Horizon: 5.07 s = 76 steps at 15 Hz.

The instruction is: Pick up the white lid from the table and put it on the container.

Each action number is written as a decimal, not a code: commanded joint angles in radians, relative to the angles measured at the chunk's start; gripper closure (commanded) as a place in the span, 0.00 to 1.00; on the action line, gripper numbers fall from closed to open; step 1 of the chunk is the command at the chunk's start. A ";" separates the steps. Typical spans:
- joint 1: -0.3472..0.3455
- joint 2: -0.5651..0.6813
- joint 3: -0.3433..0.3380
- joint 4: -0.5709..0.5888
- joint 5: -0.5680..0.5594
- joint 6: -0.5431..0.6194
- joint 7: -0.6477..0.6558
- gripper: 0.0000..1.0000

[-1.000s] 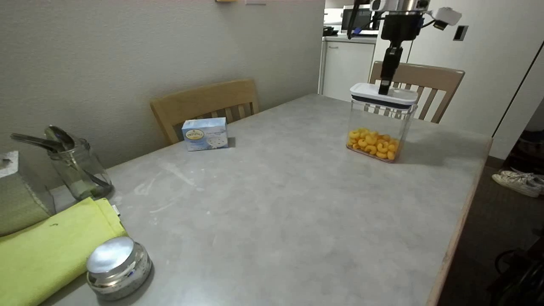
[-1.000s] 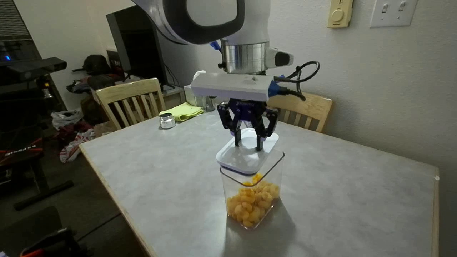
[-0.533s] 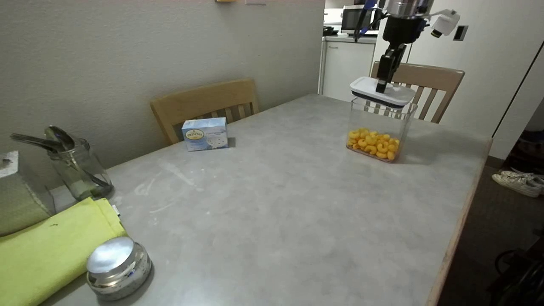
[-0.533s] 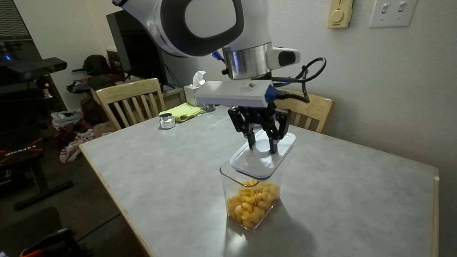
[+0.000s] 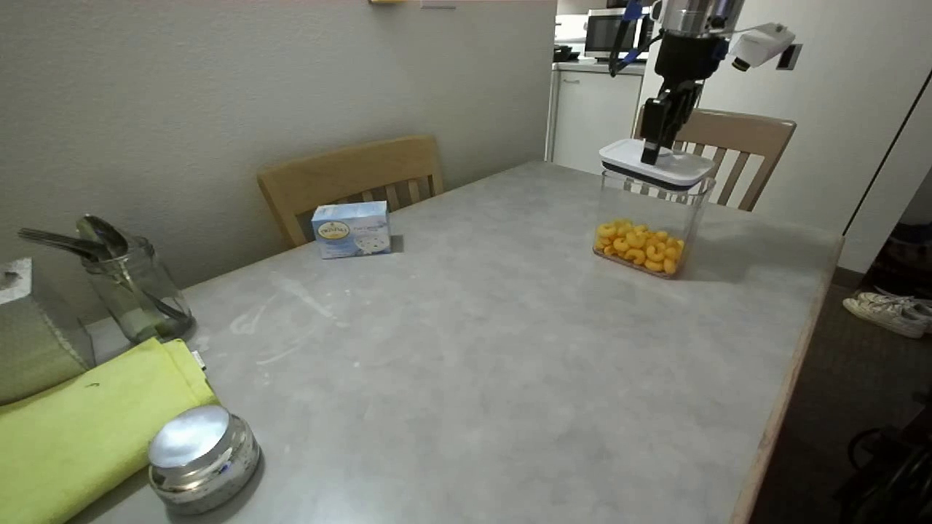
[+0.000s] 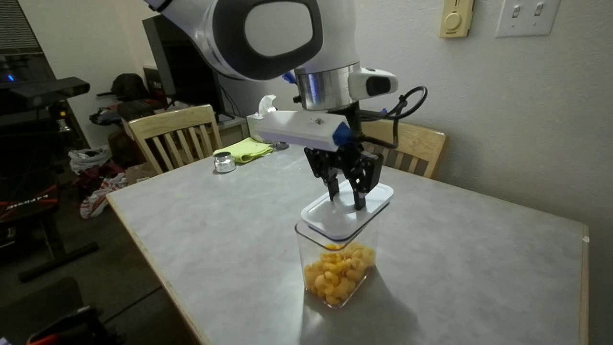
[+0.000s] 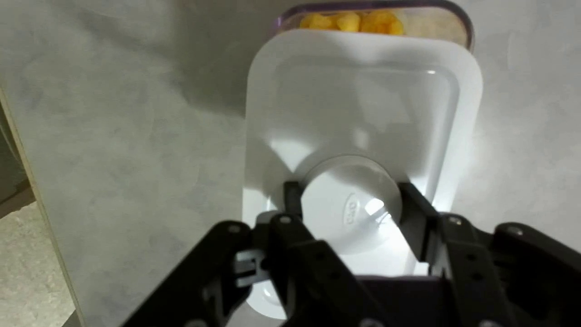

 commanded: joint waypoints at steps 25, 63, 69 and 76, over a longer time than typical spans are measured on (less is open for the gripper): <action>0.018 -0.033 0.020 0.000 0.061 -0.256 0.013 0.71; 0.038 -0.025 0.021 -0.018 0.028 -0.109 0.027 0.71; 0.044 -0.057 0.019 -0.019 0.006 -0.107 0.039 0.16; 0.044 -0.080 0.021 -0.018 0.020 -0.107 0.034 0.55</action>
